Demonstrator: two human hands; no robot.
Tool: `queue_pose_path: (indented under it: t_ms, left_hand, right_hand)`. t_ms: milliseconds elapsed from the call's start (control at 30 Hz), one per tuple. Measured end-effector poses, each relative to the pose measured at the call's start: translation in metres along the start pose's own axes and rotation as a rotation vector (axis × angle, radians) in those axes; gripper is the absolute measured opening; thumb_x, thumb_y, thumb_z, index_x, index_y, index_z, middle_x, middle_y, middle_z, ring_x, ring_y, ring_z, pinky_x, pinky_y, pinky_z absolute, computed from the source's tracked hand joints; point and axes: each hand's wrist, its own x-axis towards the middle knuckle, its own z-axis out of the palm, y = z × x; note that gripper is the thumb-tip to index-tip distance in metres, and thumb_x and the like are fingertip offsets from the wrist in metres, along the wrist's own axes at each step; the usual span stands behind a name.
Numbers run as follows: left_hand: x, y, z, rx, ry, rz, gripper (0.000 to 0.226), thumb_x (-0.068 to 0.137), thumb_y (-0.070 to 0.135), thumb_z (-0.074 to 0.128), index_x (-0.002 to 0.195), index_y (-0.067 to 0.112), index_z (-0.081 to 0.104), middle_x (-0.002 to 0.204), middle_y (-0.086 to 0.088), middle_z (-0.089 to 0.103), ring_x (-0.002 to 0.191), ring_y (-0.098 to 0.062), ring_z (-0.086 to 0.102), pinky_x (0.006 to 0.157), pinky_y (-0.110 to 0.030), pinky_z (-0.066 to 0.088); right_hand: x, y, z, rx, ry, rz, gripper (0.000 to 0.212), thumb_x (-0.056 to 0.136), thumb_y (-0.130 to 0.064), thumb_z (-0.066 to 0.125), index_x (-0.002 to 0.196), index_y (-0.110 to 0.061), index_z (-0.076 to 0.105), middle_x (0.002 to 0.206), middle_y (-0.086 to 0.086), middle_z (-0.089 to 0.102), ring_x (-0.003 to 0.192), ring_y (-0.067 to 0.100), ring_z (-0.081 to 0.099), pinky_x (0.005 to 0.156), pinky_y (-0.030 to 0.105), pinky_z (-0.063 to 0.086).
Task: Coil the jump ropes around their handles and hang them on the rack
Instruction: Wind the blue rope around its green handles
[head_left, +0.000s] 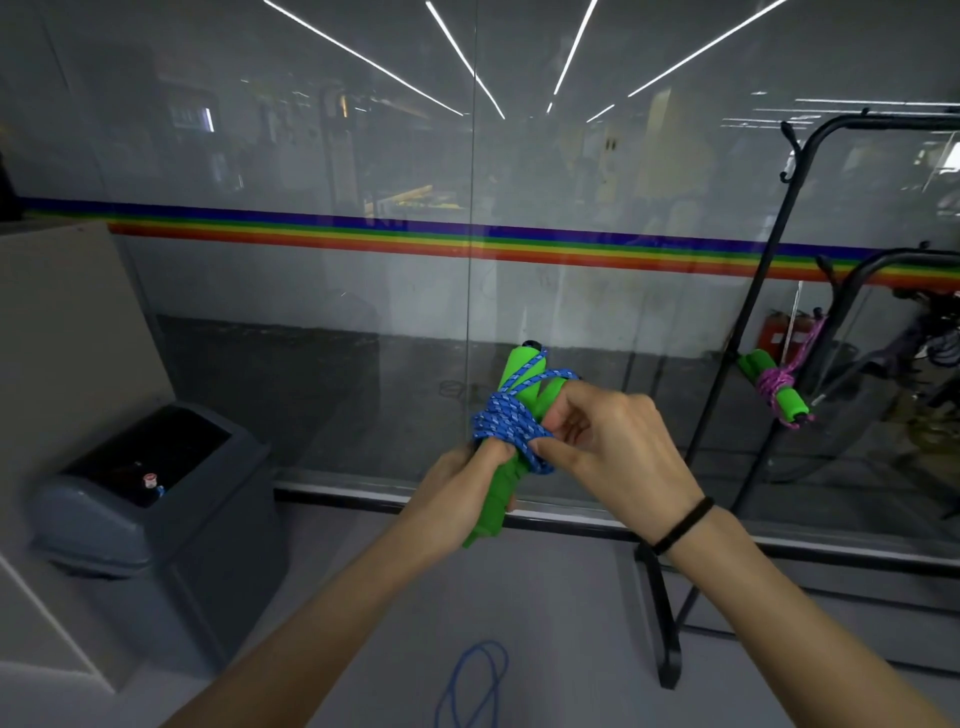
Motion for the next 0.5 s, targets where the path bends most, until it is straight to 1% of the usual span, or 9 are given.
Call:
queue_pose_path:
  t_ms: [67,167,233,267,300,367,400,433,500]
  left_hand:
    - [0.003,-0.002,-0.001,0.031,-0.006,-0.023,0.031,0.090,0.033,0.044,0.073,0.011,0.059,0.066,-0.012,0.057,0.045,-0.015,0.049,0.044,-0.020,0.037]
    - [0.007,-0.010,-0.003,0.023,-0.016,-0.072,0.035,0.089,0.035,0.044,0.071,0.009,0.060,0.062,-0.012,0.058,0.045,-0.019,0.049,0.048,-0.026,0.036]
    - [0.008,-0.013,-0.004,0.036,-0.025,-0.099,0.036,0.088,0.035,0.045,0.068,0.010,0.061,0.061,-0.011,0.059,0.046,-0.021,0.049,0.049,-0.025,0.036]
    - [0.008,-0.014,-0.003,0.042,-0.029,-0.107,0.035,0.088,0.035,0.045,0.068,0.011,0.060,0.062,-0.011,0.059,0.046,-0.021,0.048,0.049,-0.025,0.035]
    - [0.007,-0.014,-0.002,0.043,-0.032,-0.110,0.033,0.088,0.034,0.045,0.069,0.011,0.058,0.064,-0.012,0.057,0.046,-0.020,0.047,0.048,-0.024,0.035]
    - [0.006,-0.013,0.002,0.037,-0.034,-0.110,0.028,0.089,0.032,0.044,0.075,0.011,0.054,0.069,-0.016,0.053,0.049,-0.021,0.045,0.047,-0.024,0.033]
    - [0.006,-0.014,0.003,0.034,-0.030,-0.116,0.027,0.089,0.032,0.044,0.076,0.011,0.053,0.070,-0.017,0.052,0.050,-0.022,0.045,0.047,-0.025,0.033]
    - [0.007,-0.015,0.002,0.032,-0.023,-0.129,0.028,0.088,0.033,0.045,0.075,0.010,0.054,0.070,-0.017,0.053,0.050,-0.022,0.046,0.048,-0.025,0.034]
    - [0.008,-0.016,-0.002,0.028,-0.019,-0.160,0.030,0.086,0.035,0.048,0.071,0.011,0.057,0.065,-0.013,0.058,0.049,-0.022,0.049,0.050,-0.026,0.037]
  right_hand:
    - [0.002,0.003,0.002,-0.053,-0.021,-0.015,0.015,0.075,-0.022,0.073,0.072,-0.020,0.057,0.065,-0.008,0.060,0.060,0.010,0.055,0.058,0.014,0.039]
    - [0.004,0.008,0.008,-0.102,-0.072,-0.028,0.015,0.078,-0.020,0.066,0.073,-0.021,0.051,0.066,-0.005,0.057,0.061,0.012,0.053,0.059,0.018,0.033]
    - [0.004,0.010,0.014,-0.113,-0.037,-0.013,0.011,0.078,-0.016,0.062,0.075,-0.015,0.052,0.064,0.001,0.058,0.060,0.023,0.056,0.060,0.024,0.033]
    - [0.004,0.010,0.018,-0.143,-0.003,-0.019,0.009,0.077,-0.014,0.061,0.078,-0.010,0.052,0.063,0.005,0.057,0.060,0.030,0.056,0.057,0.026,0.033]
    - [0.003,0.009,0.022,-0.181,0.029,-0.029,0.009,0.077,-0.010,0.059,0.081,-0.006,0.052,0.061,0.009,0.054,0.057,0.036,0.053,0.053,0.028,0.030]
    - [0.003,0.006,0.030,-0.221,0.077,-0.033,0.011,0.078,-0.005,0.053,0.087,-0.001,0.048,0.061,0.009,0.046,0.050,0.035,0.041,0.045,0.028,0.021]
    - [0.004,0.006,0.034,-0.227,0.075,-0.024,0.014,0.080,-0.004,0.050,0.093,0.000,0.047,0.065,0.010,0.046,0.052,0.034,0.039,0.045,0.029,0.021]
    - [0.005,0.005,0.036,-0.228,0.058,-0.011,0.018,0.082,-0.004,0.047,0.099,0.000,0.047,0.071,0.012,0.051,0.056,0.035,0.044,0.048,0.032,0.026]
    - [0.005,0.005,0.040,-0.192,0.034,0.004,0.022,0.085,-0.004,0.045,0.105,-0.003,0.051,0.089,0.016,0.061,0.076,0.039,0.058,0.061,0.037,0.041]
